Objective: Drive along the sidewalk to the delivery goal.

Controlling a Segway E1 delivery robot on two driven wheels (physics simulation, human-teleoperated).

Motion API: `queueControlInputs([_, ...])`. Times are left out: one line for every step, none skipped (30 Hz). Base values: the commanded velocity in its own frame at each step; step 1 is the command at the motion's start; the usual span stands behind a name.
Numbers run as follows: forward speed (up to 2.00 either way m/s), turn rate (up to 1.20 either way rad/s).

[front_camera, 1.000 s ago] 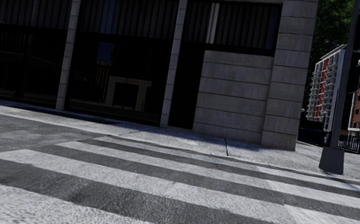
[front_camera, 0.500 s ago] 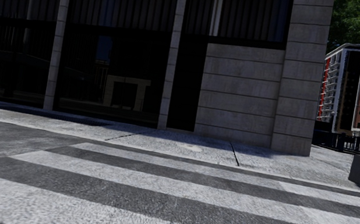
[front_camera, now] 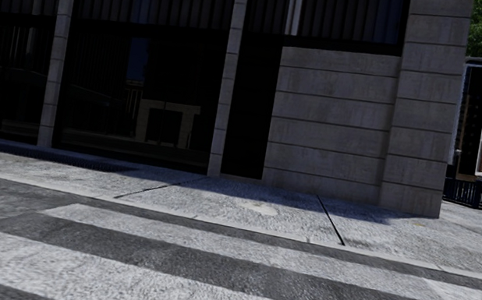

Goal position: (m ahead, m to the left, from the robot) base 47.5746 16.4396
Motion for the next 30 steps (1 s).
queueControlInputs([1.84,0.00])
queueControlInputs([1.84,0.00])
queueControlInputs([1.84,0.00])
queueControlInputs([1.84,0.00])
queueControlInputs([1.84,0.00])
queueControlInputs([1.84,0.00])
queueControlInputs([1.84,0.00])
queueControlInputs([1.84,0.00])
queueControlInputs([1.84,0.00])
queueControlInputs([1.84,0.00])
queueControlInputs([1.84,0.00])
queueControlInputs([1.84,0.00])
queueControlInputs([1.84,0.00])
queueControlInputs([1.84,0.00])
queueControlInputs([1.84,0.00])
queueControlInputs([1.84,0.00])
queueControlInputs([1.84,0.00])
queueControlInputs([1.84,0.00])
queueControlInputs([1.84,0.00])
queueControlInputs([1.84,0.00])
queueControlInputs([1.84,0.00])
queueControlInputs([1.84,0.00])
queueControlInputs([1.84,0.00])
queueControlInputs([1.84,0.00])
queueControlInputs([1.84,0.00])
queueControlInputs([1.84,0.00])
queueControlInputs([1.84,0.00])
queueControlInputs([1.84,0.00])
queueControlInputs([1.84,0.00])
queueControlInputs([1.84,0.00])
